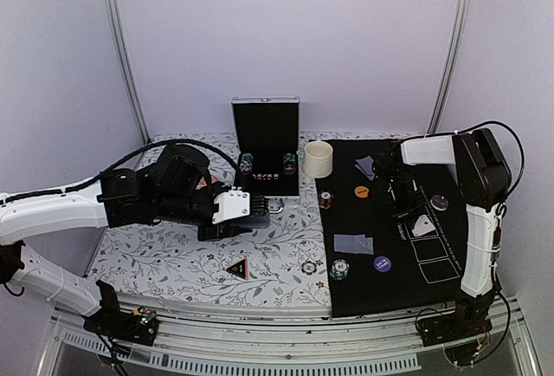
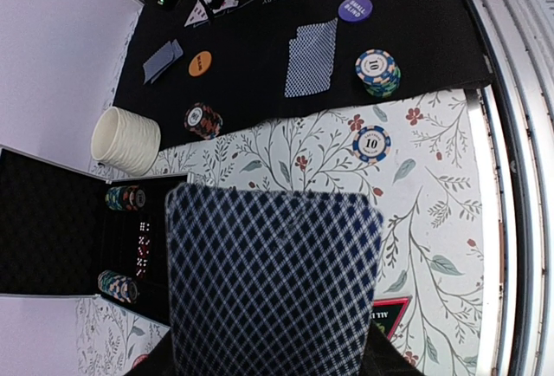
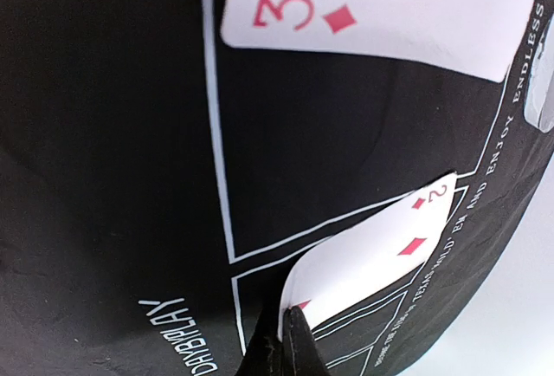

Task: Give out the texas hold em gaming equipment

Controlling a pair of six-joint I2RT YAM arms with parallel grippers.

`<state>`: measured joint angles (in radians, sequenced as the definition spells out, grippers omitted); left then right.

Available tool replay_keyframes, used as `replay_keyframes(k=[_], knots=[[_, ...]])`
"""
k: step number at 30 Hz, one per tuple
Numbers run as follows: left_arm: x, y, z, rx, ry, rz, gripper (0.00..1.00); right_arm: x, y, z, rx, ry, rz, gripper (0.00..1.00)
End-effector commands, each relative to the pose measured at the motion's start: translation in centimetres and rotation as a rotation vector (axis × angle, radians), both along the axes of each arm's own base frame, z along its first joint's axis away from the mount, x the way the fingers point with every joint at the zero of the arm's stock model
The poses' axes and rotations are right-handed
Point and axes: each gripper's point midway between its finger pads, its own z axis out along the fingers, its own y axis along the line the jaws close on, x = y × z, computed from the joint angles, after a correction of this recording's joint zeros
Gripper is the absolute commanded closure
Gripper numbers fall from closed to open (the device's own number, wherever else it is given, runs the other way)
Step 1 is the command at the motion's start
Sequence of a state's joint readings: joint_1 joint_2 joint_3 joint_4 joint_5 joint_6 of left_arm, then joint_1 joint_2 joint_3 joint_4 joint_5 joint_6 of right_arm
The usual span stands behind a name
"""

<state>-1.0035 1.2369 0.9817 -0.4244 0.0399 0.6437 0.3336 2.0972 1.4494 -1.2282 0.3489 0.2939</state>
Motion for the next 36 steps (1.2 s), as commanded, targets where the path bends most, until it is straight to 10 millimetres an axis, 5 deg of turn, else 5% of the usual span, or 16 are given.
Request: replay_keyframes(k=[1,13,19,21,25,28,31,36], knots=[[0.1,0.1,0.3,-0.01,-0.014,-0.002,0.54,0.8,1.1,-1.8,0.071,-0.004,-0.005,0.98],[0.1,0.1,0.3,-0.013,-0.015,-0.003,0.54,0.2,0.5,-2.5,0.151,0.001,-0.129,0.95],[0.0,0.1,0.3,-0.012,-0.014,-0.005,0.54,0.4,1.3,-2.7,0.201,0.004,-0.138,0.65],[0.0,0.1,0.2,-0.011,-0.013,-0.005,0.54,0.9,1.8,-2.4,0.227,-0.013,-0.139,0.62],[0.1,0.1,0.1,-0.008,-0.011,-0.005,0.54,2.4,4.1,-0.6,0.366,-0.086,-0.121,0.61],[0.0,0.1,0.0,-0.006,-0.009,-0.006,0.54,3.9,5.4,2.8,0.467,-0.183,-0.071,0.54],[0.0,0.0,0.0,-0.006,-0.008,-0.008,0.54,5.0,3.7,5.3,0.492,-0.277,-0.098,0.53],[0.0,0.1,0.1,-0.007,-0.009,-0.006,0.54,4.8,-0.5,4.7,0.536,-0.319,-0.19,0.5]])
